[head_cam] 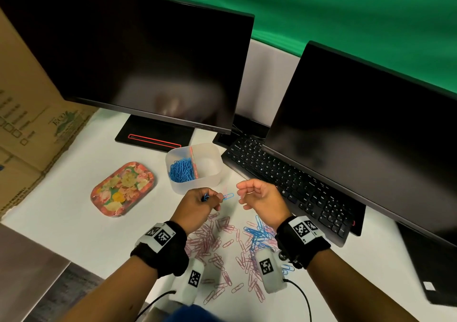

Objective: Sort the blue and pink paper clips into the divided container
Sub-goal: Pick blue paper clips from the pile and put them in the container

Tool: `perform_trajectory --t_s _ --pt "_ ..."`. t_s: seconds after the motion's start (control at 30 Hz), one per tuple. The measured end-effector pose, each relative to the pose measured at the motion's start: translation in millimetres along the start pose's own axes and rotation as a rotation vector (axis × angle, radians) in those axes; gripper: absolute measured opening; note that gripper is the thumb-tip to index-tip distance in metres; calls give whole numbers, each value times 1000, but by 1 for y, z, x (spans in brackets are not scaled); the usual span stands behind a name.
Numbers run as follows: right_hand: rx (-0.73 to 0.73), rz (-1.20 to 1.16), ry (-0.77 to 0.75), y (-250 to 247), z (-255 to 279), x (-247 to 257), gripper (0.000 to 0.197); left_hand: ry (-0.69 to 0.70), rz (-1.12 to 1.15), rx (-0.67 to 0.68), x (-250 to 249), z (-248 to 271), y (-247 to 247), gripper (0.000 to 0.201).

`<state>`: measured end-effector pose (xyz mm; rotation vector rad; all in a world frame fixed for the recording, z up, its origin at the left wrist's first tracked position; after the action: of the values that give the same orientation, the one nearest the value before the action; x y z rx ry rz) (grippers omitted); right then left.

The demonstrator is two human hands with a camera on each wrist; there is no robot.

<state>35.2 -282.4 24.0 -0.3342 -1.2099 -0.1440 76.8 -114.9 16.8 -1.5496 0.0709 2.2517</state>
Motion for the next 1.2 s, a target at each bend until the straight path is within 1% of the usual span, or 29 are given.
perform_trajectory --t_s 0.1,0.23,0.3,0.33,0.37,0.43,0.53,0.63,0.7,0.77,0.8,0.83,0.9,0.93,0.97,1.03,1.07,1.13,1.2 --pt "23 12 13 -2 0 -6 35 -2 13 20 0 2 3 18" --pt "138 81 6 15 7 -17 32 -11 46 70 -2 5 9 19" --pt "170 34 -8 27 11 -19 18 -22 72 96 -2 5 13 20" --pt "166 23 -21 30 13 -19 11 -32 86 102 -1 5 13 20" --pt "146 25 -33 31 14 -19 8 -42 102 105 0 5 14 20" --pt "114 59 -54 30 16 -18 14 -57 129 106 0 4 12 21" --pt "109 133 -101 24 22 -16 16 -70 144 84 2 1 6 23" --pt "25 190 -155 9 23 -18 18 -126 242 66 11 -2 1 24" --pt "19 249 -141 5 22 -26 24 -154 308 76 15 -4 0 24" --pt "43 368 -107 3 20 -39 41 -158 325 96 15 -3 2 23" --pt "52 439 -86 2 19 -44 44 -155 319 99 14 -2 2 23" --pt "53 515 -69 -1 18 -47 42 -153 309 95 13 -2 2 22" --pt "52 631 -44 -5 15 -55 30 -156 298 71 15 -3 -2 21" --pt "58 659 -19 -6 14 -59 23 -161 303 58 15 -4 -4 20" --pt "69 678 12 -6 14 -61 20 -162 310 41 13 -5 -9 18" --pt "70 717 53 -7 14 -64 29 -152 281 -26 7 -11 -23 14" --pt "55 736 57 -9 14 -63 31 -140 237 -85 1 -16 -35 13" --pt "7 732 54 -16 17 -60 31 -99 82 -228 -8 -36 -65 15" --pt "-27 705 57 -26 20 -61 29 -27 -189 -314 -22 -61 -89 20"
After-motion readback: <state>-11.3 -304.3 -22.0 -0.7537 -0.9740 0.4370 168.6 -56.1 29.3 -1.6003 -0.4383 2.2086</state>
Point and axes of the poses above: each hand's wrist, its own z-axis away from the middle knuckle, its own y-axis out of the palm, x = y × z, the point moved 8 cm from there along -z, towards the middle knuckle, and after that the axes turned 7 degrees about -x, right-handed, at the moved point
